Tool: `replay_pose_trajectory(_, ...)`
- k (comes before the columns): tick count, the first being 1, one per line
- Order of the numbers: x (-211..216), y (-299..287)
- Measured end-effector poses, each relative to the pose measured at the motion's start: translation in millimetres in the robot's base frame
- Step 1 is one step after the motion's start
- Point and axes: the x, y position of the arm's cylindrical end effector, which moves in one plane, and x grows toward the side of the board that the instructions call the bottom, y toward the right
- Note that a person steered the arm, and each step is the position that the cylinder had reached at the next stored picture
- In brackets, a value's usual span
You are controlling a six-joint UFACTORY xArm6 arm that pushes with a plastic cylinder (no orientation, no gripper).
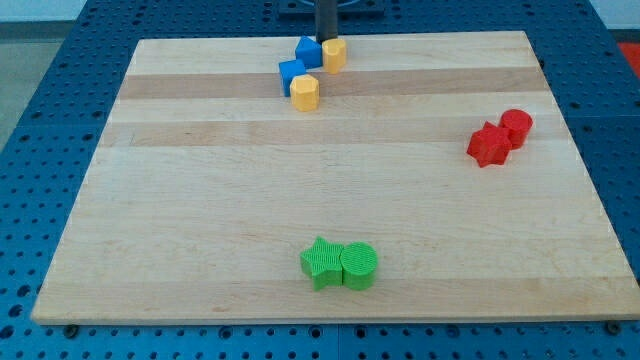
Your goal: Nudge the triangle a little bit down
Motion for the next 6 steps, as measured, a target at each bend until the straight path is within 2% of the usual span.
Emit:
replay_pose_trajectory(2,-3,-38)
replay_pose_trajectory(3,11,-46)
replay_pose_trajectory(6,13,-41)
